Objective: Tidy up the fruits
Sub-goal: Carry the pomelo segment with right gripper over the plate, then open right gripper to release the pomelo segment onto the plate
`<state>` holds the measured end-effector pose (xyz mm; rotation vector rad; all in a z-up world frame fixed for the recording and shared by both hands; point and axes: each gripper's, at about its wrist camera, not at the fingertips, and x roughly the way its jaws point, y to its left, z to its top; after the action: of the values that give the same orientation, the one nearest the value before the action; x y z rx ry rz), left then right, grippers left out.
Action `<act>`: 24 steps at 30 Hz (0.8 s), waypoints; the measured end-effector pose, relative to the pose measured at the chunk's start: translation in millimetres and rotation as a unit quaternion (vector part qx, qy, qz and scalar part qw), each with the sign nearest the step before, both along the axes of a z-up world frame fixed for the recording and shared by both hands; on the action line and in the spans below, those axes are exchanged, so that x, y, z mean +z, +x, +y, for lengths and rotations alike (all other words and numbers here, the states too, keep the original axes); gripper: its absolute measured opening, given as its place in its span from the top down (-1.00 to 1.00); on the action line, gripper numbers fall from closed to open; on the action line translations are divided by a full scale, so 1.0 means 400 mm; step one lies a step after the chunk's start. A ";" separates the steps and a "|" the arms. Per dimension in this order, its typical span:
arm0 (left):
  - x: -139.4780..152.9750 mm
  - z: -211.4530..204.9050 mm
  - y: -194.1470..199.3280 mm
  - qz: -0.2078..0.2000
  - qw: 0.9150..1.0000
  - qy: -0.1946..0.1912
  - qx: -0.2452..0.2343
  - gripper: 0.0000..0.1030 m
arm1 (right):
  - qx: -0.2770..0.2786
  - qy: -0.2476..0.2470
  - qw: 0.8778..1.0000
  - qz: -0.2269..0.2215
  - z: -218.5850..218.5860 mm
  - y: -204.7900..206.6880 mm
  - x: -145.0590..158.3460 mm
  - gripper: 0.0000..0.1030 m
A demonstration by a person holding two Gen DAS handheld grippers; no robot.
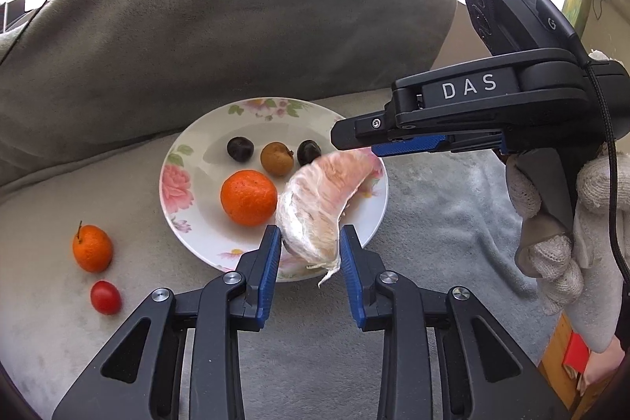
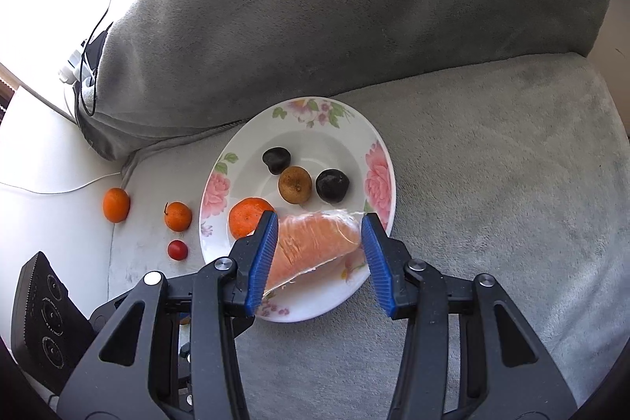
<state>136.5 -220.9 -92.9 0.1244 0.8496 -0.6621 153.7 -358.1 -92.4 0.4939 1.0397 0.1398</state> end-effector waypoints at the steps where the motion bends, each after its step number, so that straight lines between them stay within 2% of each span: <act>1: 0.002 0.002 -0.002 -0.001 1.000 -0.001 0.001 0.40 | -0.001 0.001 1.000 -0.001 -0.001 -0.001 0.000 0.09; 3: 0.007 0.005 -0.002 -0.004 1.000 -0.002 0.002 0.18 | 0.000 0.002 1.000 -0.004 0.000 -0.003 0.003 0.09; 6: 0.014 0.008 -0.009 -0.007 1.000 -0.004 0.002 0.12 | 0.001 -0.004 1.000 -0.007 0.003 -0.007 0.009 0.09; 8: 0.017 0.010 -0.013 -0.007 1.000 -0.004 0.003 -0.03 | 0.001 -0.006 1.000 -0.009 0.007 -0.009 0.011 -0.05; 9: 0.018 0.010 -0.016 -0.007 1.000 -0.005 0.003 -0.06 | 0.001 -0.008 1.000 -0.011 0.008 -0.011 0.013 -0.21; 10: 0.020 0.012 -0.020 -0.008 1.000 -0.005 0.002 -0.06 | 0.000 -0.012 1.000 -0.015 0.010 -0.013 0.017 -0.28; 14: 0.029 0.023 -0.029 -0.009 1.000 -0.008 0.005 -0.07 | 0.000 -0.021 0.999 -0.024 0.017 -0.019 0.027 -0.34; 16: 0.036 0.029 -0.034 -0.011 1.000 -0.010 0.006 -0.12 | -0.001 -0.028 0.999 -0.029 0.022 -0.022 0.032 -0.49; 24: 0.062 0.061 -0.056 -0.017 1.000 -0.017 0.014 -0.14 | 0.006 -0.053 0.998 -0.044 0.049 -0.034 0.051 -0.53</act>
<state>114.2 -196.3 -68.2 0.0940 0.8054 -0.6467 140.2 -338.4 -71.9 0.3823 0.9579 0.1162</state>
